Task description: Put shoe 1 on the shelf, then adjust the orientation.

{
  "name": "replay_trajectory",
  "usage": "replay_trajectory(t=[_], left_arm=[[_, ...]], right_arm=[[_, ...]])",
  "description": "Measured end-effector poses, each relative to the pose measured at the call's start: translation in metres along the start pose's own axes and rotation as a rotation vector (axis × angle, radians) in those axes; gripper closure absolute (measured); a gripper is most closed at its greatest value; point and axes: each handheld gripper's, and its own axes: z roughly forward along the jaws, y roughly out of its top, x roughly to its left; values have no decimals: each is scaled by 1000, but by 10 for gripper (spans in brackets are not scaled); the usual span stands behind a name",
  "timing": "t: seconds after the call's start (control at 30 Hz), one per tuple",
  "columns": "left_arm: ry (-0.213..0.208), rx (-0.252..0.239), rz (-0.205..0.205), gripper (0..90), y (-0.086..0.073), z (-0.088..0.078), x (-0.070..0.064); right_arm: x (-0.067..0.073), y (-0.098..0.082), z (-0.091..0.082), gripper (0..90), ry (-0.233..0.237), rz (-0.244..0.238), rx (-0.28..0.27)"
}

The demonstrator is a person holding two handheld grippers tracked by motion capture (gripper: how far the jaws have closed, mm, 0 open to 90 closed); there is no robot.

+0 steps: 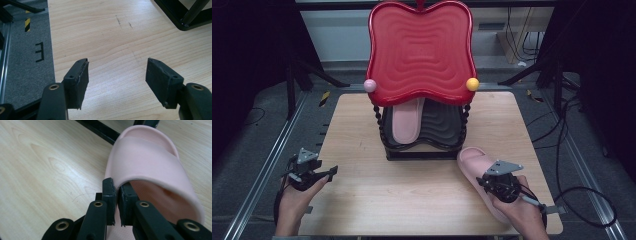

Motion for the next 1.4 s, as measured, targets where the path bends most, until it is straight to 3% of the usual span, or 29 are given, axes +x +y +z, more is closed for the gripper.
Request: replay_trajectory(t=[0.17,0.37,0.4,0.43,0.73,1.0,1.23,1.4], left_arm=[[0,3,6,348,0,1,-1],[1,1,1,349,0,0,-1],[0,1,1,349,0,0,0],[1,1,0,349,0,0,0],[8,-1,-6,350,-2,-2,5],[6,5,-8,349,-3,-1,6],[7,3,-13,349,-3,-1,7],[5,-1,-12,350,-3,-1,6]], right_arm=[[9,-2,-2,851,28,-30,3],[35,8,3,851,97,-109,8],[44,14,6,851,124,-133,2],[44,14,6,851,124,-133,2],[78,40,40,850,225,-202,0],[99,56,67,849,295,-221,-10],[108,56,83,845,327,-229,10],[111,55,85,796,337,-198,3]])
